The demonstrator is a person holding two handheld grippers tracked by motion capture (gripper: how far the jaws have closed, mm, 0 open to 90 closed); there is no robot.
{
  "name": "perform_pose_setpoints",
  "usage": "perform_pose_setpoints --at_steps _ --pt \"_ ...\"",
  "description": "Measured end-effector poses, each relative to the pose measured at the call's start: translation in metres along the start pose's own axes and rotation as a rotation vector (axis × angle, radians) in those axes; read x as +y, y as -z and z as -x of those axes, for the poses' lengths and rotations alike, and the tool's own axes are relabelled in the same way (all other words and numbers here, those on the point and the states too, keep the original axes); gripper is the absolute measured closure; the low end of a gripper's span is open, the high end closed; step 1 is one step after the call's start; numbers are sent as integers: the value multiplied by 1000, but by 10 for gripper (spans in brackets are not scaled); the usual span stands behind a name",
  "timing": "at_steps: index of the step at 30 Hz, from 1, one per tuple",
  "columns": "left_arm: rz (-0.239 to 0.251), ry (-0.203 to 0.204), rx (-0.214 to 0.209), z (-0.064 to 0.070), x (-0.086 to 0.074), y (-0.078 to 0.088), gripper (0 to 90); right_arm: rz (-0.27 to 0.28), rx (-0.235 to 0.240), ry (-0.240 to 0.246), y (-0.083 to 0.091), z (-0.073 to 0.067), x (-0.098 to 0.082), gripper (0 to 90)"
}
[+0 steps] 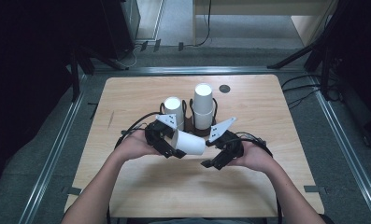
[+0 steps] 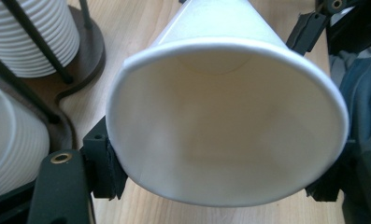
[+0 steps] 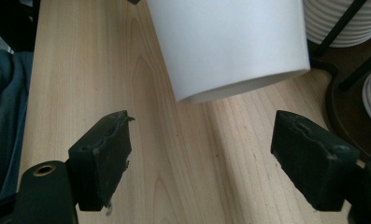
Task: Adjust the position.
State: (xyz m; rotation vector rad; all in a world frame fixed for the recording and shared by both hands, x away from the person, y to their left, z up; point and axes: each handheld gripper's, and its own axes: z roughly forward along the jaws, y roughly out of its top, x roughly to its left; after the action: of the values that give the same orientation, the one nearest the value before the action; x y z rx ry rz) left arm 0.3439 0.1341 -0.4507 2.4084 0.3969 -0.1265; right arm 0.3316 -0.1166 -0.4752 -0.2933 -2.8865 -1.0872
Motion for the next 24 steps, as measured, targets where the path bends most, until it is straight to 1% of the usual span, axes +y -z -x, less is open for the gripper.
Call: perform_pose_setpoints --at_steps 3,5,10,11,13,14,15,16,18,19,20,21,22,24 --pt "-11 6 -8 0 1 1 247 -5 -1 -5 -1 0 0 202" --pt "-30 12 -10 0 2 2 247 -5 -8 -3 -1 0 0 201" --pt "-83 5 9 0 8 1 246 -6 -14 0 -1 1 0 201" --pt "-83 5 9 0 8 1 247 -6 -14 0 -1 1 0 201" --pt "-109 12 6 -1 12 -1 246 0 -20 -2 -1 2 0 201" --pt "-122 14 12 -2 14 -2 246 0 -20 -2 -1 2 0 201" --pt "-132 19 8 -3 16 -2 247 3 -23 -2 0 3 0 201" --pt "-140 31 -6 -4 18 -3 246 4 -22 -3 0 3 1 201" --pt "-162 36 -6 -5 22 -6 245 7 -27 -5 0 3 1 201" --pt "-174 34 -9 -5 23 -8 242 8 -32 -3 0 3 1 201" --pt "-174 27 -4 -5 24 -9 242 8 -32 -3 0 3 1 201" --pt "-185 23 -12 -4 25 -12 242 9 -36 3 -1 3 1 201" --pt "-185 23 -12 -4 25 -12 242 9 -36 3 -1 3 1 201" --pt "-205 7 -11 -1 25 -17 242 9 -36 11 -1 3 1 201"
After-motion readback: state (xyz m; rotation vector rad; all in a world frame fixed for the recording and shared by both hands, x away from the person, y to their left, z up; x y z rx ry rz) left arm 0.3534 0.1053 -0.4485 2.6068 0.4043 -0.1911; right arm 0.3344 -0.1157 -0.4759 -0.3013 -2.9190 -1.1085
